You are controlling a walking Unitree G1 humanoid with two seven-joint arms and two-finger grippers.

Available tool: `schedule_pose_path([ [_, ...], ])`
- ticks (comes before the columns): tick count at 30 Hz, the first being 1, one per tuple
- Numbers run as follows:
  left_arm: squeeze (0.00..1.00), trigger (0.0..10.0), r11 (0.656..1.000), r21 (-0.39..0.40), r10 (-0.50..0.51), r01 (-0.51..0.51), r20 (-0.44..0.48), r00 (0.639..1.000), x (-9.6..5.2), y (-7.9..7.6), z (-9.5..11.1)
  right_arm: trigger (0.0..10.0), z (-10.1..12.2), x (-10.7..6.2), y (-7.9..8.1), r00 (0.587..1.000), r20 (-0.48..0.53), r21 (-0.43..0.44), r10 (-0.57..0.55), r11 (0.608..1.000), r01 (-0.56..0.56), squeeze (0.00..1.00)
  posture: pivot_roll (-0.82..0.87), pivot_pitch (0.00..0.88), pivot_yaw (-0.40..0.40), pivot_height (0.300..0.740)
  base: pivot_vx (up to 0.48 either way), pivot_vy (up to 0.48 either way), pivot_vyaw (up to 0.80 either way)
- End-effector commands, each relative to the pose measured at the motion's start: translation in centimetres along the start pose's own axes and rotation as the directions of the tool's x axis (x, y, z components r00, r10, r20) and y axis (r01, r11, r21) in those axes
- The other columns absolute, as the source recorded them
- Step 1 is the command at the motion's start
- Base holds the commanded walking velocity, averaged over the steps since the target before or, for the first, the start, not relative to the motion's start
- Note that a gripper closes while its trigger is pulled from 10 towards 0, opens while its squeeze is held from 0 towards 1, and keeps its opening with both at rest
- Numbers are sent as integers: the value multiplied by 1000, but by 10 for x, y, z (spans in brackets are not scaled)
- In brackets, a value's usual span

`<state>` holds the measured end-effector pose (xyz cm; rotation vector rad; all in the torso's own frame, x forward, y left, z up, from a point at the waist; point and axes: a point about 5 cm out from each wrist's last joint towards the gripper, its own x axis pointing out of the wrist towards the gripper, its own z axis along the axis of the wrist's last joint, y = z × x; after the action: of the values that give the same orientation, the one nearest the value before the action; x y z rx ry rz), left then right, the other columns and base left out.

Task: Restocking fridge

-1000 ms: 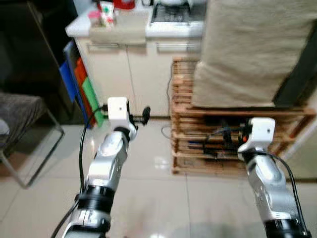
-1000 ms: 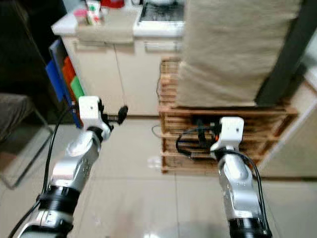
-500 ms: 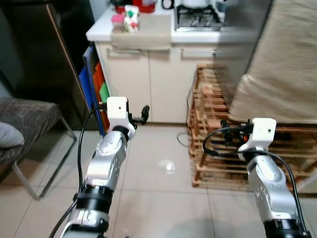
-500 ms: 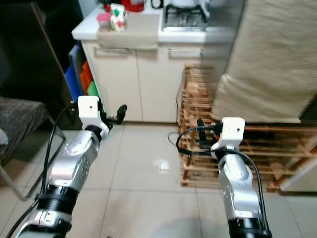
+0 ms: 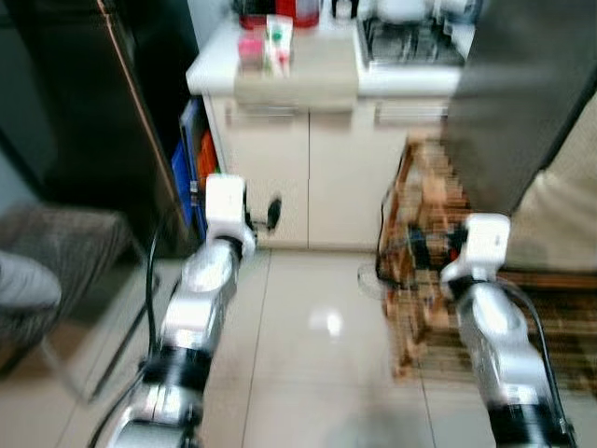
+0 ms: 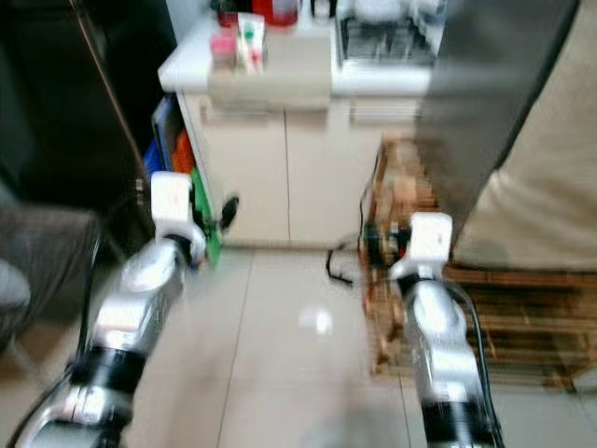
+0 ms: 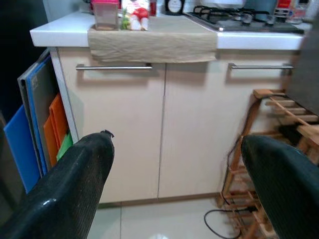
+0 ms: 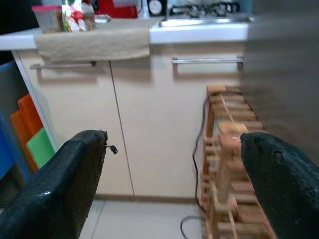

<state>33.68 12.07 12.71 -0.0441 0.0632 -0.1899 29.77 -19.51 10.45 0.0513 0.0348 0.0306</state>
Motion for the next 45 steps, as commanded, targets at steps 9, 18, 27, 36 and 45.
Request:
schedule_pose_path([
  [9, 0, 10000, 999, 13, -38, 38, 29, 999, -2, 1, 3, 10000, 18, 4, -2, 994, 93, -21, -62, 998, 65, 0, -98, 0, 49, 740, 427, 0, -167],
  [18, 0, 10000, 995, -67, -71, 77, 78, 994, -22, 6, 7, 10000, 21, -22, -17, 977, 109, -68, -183, 979, 191, 0, -84, 0, 28, 740, 0, 0, -744],
  [27, 0, 10000, 983, -113, -131, 143, 110, 985, -24, 0, 8, 10000, 26, -21, -10, 981, 127, -103, -147, 982, 160, 0, -93, 0, 34, 740, 0, 0, -743],
  [36, 0, 10000, 983, -108, -134, 146, 112, 985, -18, 3, 10, 10000, 32, -21, -12, 973, 166, -126, -158, 976, 180, 0, -97, 0, 34, 740, 0, 0, -744],
  [45, 0, 10000, 975, -109, -181, 195, 129, 975, -15, -7, 12, 10000, 27, -21, -17, 969, 148, -108, -197, 971, 214, 0, -101, 0, 37, 740, 0, 0, -747],
])
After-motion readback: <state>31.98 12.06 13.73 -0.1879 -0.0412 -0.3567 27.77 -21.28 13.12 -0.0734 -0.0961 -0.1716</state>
